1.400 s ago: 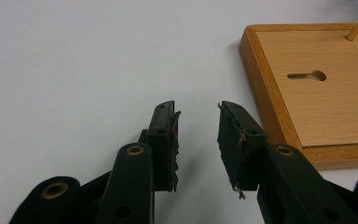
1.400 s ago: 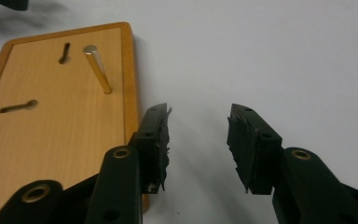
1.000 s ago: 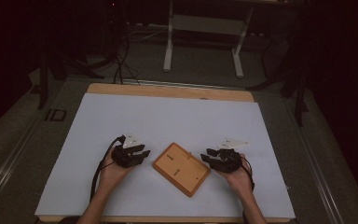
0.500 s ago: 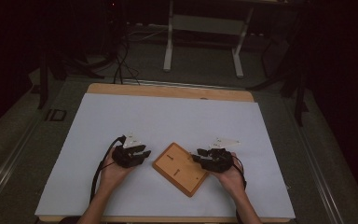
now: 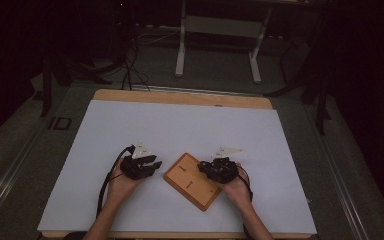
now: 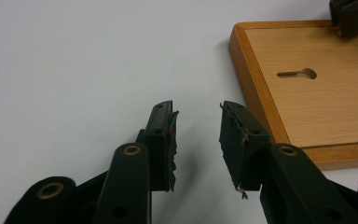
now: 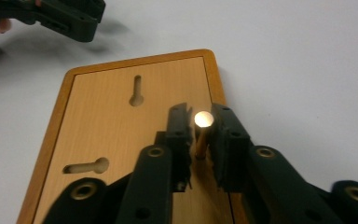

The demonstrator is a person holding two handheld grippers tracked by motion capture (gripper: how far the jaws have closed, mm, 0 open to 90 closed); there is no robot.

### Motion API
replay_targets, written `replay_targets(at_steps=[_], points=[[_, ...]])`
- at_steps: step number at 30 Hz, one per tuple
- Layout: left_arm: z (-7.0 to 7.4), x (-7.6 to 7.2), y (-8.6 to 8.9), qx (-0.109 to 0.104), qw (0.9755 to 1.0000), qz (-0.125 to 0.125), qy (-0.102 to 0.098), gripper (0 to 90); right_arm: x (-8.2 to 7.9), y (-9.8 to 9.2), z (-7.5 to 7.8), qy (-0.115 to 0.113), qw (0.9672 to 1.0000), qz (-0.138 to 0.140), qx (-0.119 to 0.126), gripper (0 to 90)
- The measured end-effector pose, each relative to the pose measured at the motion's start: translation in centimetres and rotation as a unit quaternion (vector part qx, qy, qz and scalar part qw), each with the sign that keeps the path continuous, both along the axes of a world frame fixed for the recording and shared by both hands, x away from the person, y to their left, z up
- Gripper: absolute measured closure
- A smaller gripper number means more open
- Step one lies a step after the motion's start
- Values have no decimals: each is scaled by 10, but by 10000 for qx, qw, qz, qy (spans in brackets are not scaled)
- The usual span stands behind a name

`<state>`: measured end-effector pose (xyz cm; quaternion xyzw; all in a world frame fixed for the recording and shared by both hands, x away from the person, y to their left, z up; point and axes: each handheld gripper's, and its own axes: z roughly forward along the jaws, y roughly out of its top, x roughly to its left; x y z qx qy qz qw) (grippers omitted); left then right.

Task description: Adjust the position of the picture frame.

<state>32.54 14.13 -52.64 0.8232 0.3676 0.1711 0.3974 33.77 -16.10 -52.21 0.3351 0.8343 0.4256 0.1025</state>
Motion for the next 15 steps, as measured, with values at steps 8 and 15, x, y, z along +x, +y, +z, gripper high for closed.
replay_targets(at_steps=[8,15], points=[[-1,0,-3,23,10000,-79,42,658,1,3,-4,-18,10000,-86,6,834],[-3,0,-6,52,9997,-206,71,680,2,1,-5,59,9998,-118,158,841]])
